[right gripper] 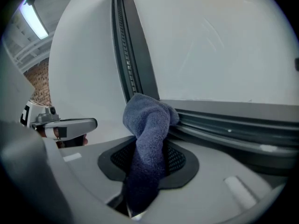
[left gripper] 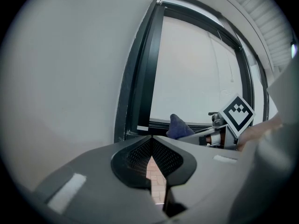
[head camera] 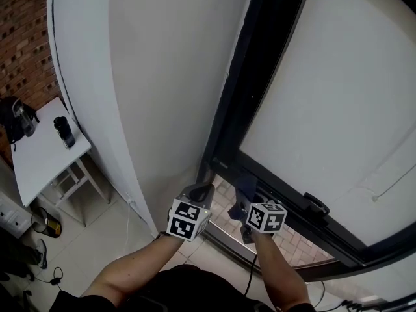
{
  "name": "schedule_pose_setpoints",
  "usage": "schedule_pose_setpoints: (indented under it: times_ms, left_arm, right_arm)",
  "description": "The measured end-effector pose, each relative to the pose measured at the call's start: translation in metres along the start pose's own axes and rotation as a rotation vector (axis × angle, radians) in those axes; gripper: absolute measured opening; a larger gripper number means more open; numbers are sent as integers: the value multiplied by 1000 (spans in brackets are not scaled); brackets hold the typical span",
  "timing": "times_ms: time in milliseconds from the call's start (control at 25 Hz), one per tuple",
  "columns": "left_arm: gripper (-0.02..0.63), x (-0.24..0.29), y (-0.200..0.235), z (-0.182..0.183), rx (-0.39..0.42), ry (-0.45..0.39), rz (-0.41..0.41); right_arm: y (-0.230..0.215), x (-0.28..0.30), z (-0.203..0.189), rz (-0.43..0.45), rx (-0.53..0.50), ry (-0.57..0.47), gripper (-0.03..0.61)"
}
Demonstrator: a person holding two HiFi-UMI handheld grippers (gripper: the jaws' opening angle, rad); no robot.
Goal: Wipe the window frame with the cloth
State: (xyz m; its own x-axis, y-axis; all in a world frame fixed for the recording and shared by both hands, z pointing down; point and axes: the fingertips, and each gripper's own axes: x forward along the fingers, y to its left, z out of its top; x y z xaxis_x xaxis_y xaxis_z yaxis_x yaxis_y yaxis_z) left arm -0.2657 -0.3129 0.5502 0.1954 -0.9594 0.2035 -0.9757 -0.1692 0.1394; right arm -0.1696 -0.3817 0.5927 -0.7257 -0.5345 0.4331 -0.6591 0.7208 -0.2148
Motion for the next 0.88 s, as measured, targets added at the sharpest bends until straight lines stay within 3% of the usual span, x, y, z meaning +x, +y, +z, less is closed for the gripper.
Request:
schedule_pose_setpoints:
  times_ms: [440,880]
  left_arm:
    - [-6,-2,18,7,14,3,-8]
    - [-6,-30,19,8,-29,-26,-17]
  right_arm:
    - [30,48,8,25,-12,48,129]
    - [56,38,1,44,7,49,129]
